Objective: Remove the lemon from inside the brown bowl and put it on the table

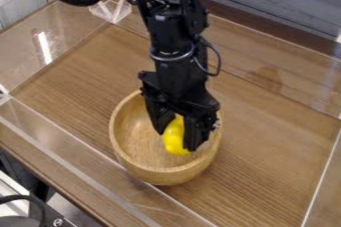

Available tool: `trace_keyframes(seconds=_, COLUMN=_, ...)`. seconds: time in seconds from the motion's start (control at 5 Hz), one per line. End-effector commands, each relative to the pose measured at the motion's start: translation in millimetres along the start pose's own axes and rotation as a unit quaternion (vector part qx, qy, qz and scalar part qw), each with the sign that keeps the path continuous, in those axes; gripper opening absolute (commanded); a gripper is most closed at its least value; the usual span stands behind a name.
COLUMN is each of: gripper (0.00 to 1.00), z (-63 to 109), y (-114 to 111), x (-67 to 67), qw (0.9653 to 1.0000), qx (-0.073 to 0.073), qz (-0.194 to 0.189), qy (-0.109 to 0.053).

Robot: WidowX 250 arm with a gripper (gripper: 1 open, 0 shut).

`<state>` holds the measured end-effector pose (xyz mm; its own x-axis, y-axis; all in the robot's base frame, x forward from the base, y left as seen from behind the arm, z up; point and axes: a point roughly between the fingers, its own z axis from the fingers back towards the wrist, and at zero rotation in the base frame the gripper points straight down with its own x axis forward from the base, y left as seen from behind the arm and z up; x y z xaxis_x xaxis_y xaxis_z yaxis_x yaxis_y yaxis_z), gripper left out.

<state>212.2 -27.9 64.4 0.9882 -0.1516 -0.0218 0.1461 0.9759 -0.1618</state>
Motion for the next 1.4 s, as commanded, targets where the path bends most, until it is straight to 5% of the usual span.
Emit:
trace_keyframes(seconds=0.0, gripper=0.0, z=19.7, y=0.5, x=10.5, qw=0.9993, qx=0.002, qz=-0.001, qy=-0.037)
trace_keyframes(seconds=1.2, gripper=0.0, z=29.8, y=-6.2, x=9.8, qw=0.9989, qx=-0.009, qz=-0.001, qy=-0.045)
